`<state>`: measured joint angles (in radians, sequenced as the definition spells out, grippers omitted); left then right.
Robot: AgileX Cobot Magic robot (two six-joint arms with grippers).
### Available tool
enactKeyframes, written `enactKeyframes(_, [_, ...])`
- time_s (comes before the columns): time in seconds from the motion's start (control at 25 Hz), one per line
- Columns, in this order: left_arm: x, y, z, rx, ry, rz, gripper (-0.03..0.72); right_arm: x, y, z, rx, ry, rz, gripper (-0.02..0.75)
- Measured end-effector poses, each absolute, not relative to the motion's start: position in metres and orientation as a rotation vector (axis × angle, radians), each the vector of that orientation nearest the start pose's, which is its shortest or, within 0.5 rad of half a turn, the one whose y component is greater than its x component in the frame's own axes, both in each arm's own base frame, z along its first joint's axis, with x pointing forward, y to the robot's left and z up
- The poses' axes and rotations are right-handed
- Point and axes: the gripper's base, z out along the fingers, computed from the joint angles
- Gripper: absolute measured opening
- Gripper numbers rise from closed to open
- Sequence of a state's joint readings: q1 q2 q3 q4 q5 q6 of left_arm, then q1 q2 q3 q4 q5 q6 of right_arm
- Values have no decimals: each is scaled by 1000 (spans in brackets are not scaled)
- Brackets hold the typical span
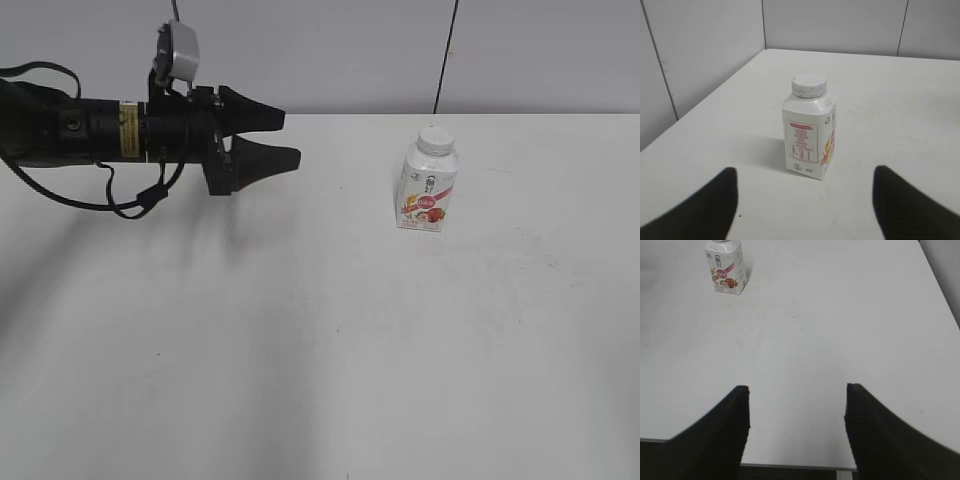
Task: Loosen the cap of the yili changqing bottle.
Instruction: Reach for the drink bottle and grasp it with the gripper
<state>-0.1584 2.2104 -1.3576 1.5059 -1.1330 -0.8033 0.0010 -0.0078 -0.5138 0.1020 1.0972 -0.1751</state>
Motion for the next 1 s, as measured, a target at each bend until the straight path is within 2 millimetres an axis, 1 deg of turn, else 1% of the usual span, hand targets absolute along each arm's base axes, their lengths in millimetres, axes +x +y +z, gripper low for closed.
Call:
enactKeyframes(0.08, [412, -157, 139, 1252, 1471, -934, 612, -10, 8, 278, -189, 2046, 14, 482])
enactKeyframes(0.12, [413, -161, 135, 1256, 1470, -944, 633, -10, 8, 278, -189, 2046, 14, 482])
enactKeyframes(0.2, [416, -170, 128, 1260, 1463, -964, 649, -10, 8, 278, -189, 2046, 14, 482])
enactKeyframes(0.4, [429, -190, 112, 1234, 1481, -1065, 648, -10, 8, 278, -189, 2046, 14, 482])
enactKeyframes(0.56, [436, -207, 101, 1291, 1496, -1144, 636, -10, 8, 278, -189, 2046, 14, 482])
enactKeyframes(0.76, [440, -230, 99, 1364, 1483, -1183, 624, -10, 8, 278, -189, 2046, 14, 482])
enactKeyframes(1.0, [449, -245, 92, 1385, 1486, -1201, 614, -10, 8, 278, -189, 2046, 14, 482])
